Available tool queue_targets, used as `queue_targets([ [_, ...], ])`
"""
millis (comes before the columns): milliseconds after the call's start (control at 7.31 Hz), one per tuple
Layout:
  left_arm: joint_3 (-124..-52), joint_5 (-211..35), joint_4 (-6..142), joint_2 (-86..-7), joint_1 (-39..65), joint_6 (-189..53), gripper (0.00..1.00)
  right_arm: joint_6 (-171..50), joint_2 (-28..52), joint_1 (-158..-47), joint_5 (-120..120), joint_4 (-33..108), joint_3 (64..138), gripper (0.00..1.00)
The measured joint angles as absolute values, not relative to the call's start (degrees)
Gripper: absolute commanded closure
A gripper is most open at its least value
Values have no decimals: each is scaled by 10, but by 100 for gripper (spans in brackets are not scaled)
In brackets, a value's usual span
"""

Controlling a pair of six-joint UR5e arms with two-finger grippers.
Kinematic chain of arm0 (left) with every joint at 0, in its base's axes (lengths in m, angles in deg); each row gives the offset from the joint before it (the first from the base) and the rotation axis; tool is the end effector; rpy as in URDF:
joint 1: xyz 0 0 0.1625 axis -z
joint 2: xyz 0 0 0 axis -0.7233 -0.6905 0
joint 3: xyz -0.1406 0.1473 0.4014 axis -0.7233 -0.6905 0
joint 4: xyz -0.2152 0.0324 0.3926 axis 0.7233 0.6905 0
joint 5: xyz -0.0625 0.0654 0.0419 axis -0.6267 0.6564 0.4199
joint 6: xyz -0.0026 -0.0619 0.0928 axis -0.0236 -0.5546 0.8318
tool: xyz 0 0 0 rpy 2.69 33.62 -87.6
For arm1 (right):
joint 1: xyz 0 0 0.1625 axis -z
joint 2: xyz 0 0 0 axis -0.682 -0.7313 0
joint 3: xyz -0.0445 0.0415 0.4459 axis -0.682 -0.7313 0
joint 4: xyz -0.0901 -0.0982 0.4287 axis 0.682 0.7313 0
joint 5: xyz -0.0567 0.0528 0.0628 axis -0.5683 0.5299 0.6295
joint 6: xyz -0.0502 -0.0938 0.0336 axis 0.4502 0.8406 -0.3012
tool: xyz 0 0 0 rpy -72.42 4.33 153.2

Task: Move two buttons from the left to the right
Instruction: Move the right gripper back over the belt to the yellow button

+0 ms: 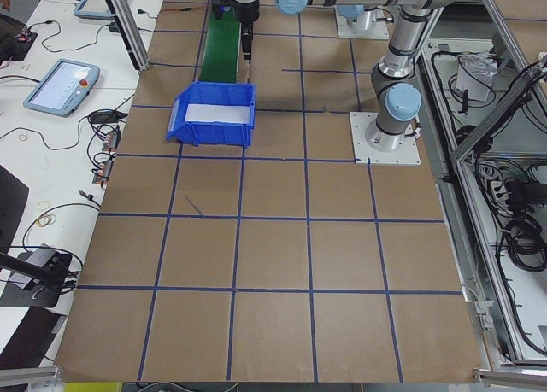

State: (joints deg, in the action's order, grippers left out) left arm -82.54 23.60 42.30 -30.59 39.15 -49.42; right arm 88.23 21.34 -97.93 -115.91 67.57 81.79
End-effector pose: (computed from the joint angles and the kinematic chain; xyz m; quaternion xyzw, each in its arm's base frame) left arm -0.0890 -0.5655 0.5036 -0.0066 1.0000 0.0022 0.0000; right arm -0.3227 -0.6812 0.3542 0.7496 -0.6607 -0.0236 0.0329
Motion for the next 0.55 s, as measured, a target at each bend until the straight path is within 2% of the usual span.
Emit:
queue_targets([
  [547, -825, 237, 423, -306, 392, -494, 0, 676, 193, -1102, -1151, 657, 843, 0],
])
